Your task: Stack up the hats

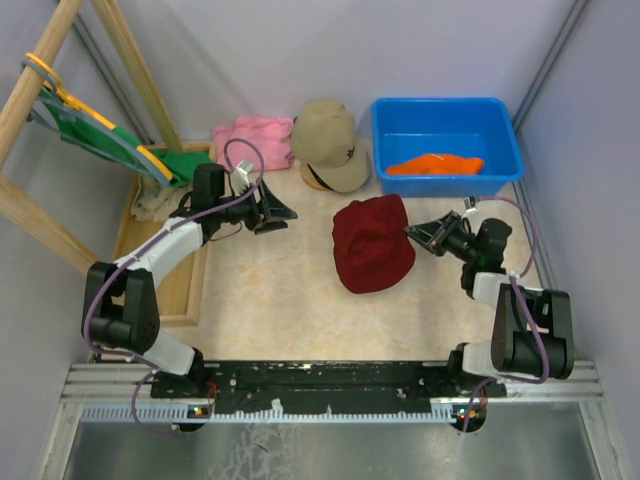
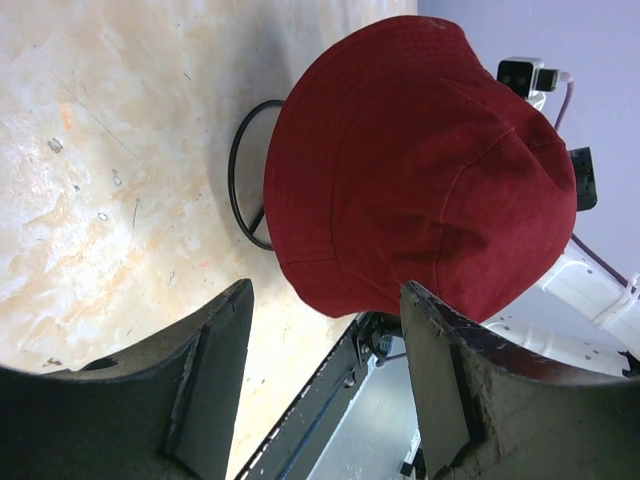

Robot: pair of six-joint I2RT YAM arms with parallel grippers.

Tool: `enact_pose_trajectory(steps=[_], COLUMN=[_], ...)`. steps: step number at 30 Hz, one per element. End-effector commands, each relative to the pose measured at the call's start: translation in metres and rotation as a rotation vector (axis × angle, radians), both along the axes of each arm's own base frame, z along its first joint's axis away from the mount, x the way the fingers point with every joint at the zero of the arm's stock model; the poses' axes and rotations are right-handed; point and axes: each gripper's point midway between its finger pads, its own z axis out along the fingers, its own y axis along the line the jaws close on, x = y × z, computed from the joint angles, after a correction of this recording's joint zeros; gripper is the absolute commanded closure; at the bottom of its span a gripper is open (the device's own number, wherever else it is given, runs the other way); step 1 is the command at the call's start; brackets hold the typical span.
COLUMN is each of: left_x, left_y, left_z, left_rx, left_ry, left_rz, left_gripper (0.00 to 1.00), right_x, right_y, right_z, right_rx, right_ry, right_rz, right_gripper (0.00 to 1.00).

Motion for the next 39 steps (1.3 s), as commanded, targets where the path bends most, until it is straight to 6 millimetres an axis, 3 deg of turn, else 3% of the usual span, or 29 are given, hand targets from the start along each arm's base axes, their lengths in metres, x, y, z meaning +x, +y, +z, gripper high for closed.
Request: enact_pose_trajectory(steps=[1, 11, 18, 20, 24, 27, 33, 36, 39], left_x=[-0.003, -0.005, -0.007, -0.007, -0.008, -0.008, -0.007, -0.006, -0.004], left_y=[0.0, 0.001, 0.001, 0.001, 0.002, 0.002, 0.003, 0.004, 0.002], left_z=[0.013, 0.013, 0.011, 0.011, 0.011, 0.01, 0.006, 0.006, 0.004], left_rx=[-0.003, 0.003, 0.008, 0.01, 0.013, 0.017, 0.024, 0.037, 0.031], left_ry=[-0.034, -0.031, -0.026, -0.026, -0.029, -0.026, -0.023, -0.027, -0.02], left_rz=[0.006, 0.012, 0.012, 0.014, 0.016, 0.02, 0.022, 0.026, 0.02], left_gripper=[0.34, 0.34, 0.34, 0.34, 0.34, 0.34, 0.34, 0.34, 0.34], right_x=[-0.001, -0.013, -0.011, -0.01, -0.006, 0.001, 0.022, 0.043, 0.07], right_y=[-0.009, -0.019, -0.023, -0.022, -0.026, -0.042, -0.059, -0.067, -0.078], right_z=[-0.002, -0.048, -0.056, -0.052, -0.028, -0.01, 0.035, 0.068, 0.096], right_rx=[-0.008, -0.053, -0.097, -0.099, -0.125, -0.251, -0.286, -0.311, -0.393], right_ry=[-0.036, 0.065, 0.077, 0.062, 0.0, -0.019, -0.068, -0.113, -0.14], right_rz=[-0.021, -0.066, -0.07, -0.065, -0.087, -0.167, -0.269, -0.304, -0.338], right_gripper=[0.97, 1.0, 1.0, 0.92, 0.67, 0.53, 0.48, 0.47, 0.39])
